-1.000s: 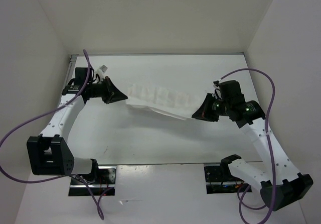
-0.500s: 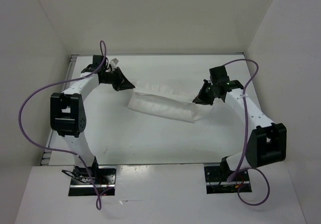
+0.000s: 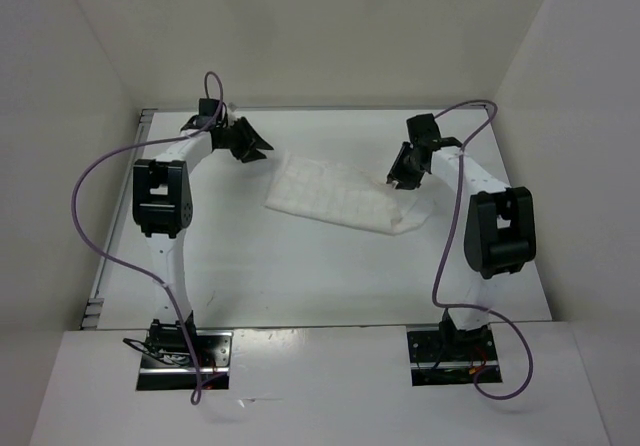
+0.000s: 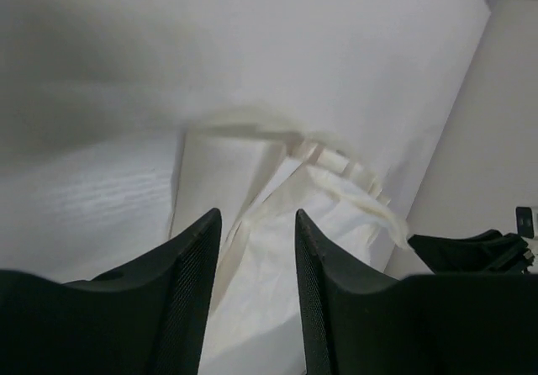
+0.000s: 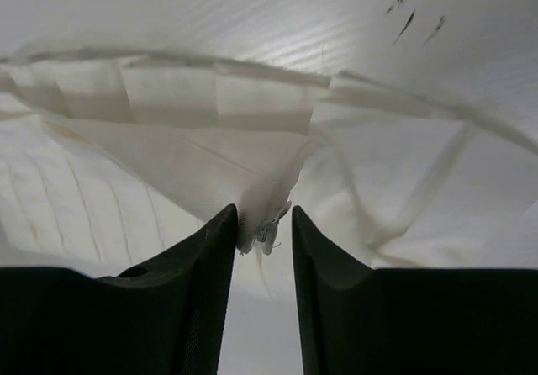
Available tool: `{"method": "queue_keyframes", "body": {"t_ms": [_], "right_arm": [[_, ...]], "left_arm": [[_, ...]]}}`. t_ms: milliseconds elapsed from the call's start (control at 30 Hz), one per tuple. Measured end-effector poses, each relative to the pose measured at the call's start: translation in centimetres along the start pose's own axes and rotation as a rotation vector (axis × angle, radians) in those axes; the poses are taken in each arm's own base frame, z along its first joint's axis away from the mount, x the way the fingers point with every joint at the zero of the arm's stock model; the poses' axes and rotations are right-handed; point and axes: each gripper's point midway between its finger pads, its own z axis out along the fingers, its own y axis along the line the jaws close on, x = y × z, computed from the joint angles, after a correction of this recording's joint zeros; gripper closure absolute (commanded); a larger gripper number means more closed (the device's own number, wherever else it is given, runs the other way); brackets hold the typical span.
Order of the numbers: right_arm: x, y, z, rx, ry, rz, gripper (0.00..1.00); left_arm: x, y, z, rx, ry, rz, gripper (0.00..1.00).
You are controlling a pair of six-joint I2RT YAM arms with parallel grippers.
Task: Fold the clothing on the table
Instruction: Fold the skirt
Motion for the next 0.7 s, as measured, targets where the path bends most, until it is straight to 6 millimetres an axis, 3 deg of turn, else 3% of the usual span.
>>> {"method": "queue_keyframes", "body": {"t_ms": [133, 233, 333, 367, 400, 433, 500, 567, 700], "right_arm": [[-2.8, 0.4, -0.5, 0.045, -0.116, -0.015, 0.55], [-4.2, 1.5, -3.3, 0.041, -0.227, -0.029, 0.49], [-4.6, 2.4, -7.2, 0.001, -0.313, -0.021, 0.48], [-4.4, 2.4, -8.4, -0.013, -0.332, -0.013, 0.48], [-4.2, 2.3, -9.3, -0.025, -0.345, -0.007, 0.48], [-4.0, 2.1, -9.9, -0.034, -0.354, 0.001, 0.48], [-2.8, 1.3, -9.9, -0.028, -0.341, 0.013, 0.48], [-1.5, 0.3, -8.9, -0.006, -0.303, 0.017, 0.48], [1.0, -1.6, -5.9, 0.045, -0.202, 0.03, 0.49]], "left_arm": [[-3.0, -2.3, -0.3, 0.033, -0.074, 0.045, 0.49], [-3.4, -5.1, -2.3, 0.07, -0.112, 0.096, 0.49], [-2.3, -8.2, -4.4, 0.114, -0.121, 0.169, 0.58], [-1.6, -9.5, -4.8, 0.136, -0.114, 0.202, 0.64], [-0.8, -10.7, -5.0, 0.161, -0.099, 0.232, 0.78], [0.2, -11.6, -4.9, 0.182, -0.076, 0.251, 0.84], [2.3, -13.1, -4.1, 0.216, -0.017, 0.299, 0.91], [3.9, -13.6, -2.6, 0.231, 0.041, 0.325, 0.91], [6.4, -10.8, 1.2, 0.184, 0.145, 0.299, 0.91]]}}
